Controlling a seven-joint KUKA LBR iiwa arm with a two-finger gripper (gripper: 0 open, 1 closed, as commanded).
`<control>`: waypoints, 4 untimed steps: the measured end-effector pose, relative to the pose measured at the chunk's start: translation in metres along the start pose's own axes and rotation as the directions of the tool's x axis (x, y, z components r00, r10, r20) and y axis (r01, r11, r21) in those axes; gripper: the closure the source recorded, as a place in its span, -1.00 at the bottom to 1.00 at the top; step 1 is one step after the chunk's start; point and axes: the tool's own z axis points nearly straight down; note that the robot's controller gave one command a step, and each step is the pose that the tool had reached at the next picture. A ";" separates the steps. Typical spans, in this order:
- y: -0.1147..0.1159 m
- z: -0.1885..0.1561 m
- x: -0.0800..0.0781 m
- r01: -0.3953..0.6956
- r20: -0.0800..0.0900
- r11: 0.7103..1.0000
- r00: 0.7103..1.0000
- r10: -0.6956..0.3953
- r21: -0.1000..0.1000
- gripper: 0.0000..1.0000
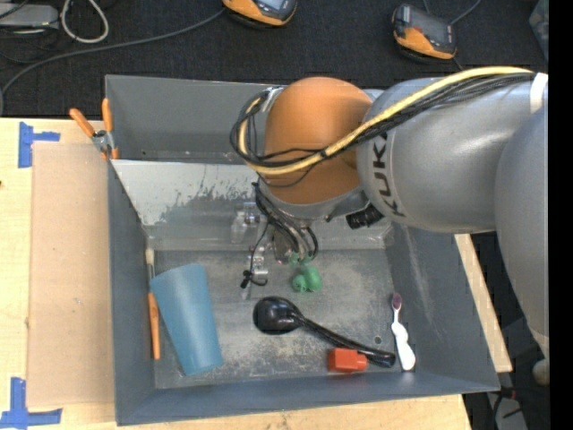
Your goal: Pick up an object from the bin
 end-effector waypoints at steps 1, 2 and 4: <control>-0.001 -0.005 -0.002 -0.006 0.008 1.000 1.000 0.006 -0.001 -1.00; -0.085 0.096 0.015 0.216 0.006 0.976 0.976 -0.216 0.000 -1.00; -0.122 0.099 0.022 0.366 -0.002 0.931 0.931 -0.366 -0.001 -1.00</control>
Offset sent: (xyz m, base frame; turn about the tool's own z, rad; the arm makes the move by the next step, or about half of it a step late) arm -0.0210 -0.1128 -0.1275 -0.2834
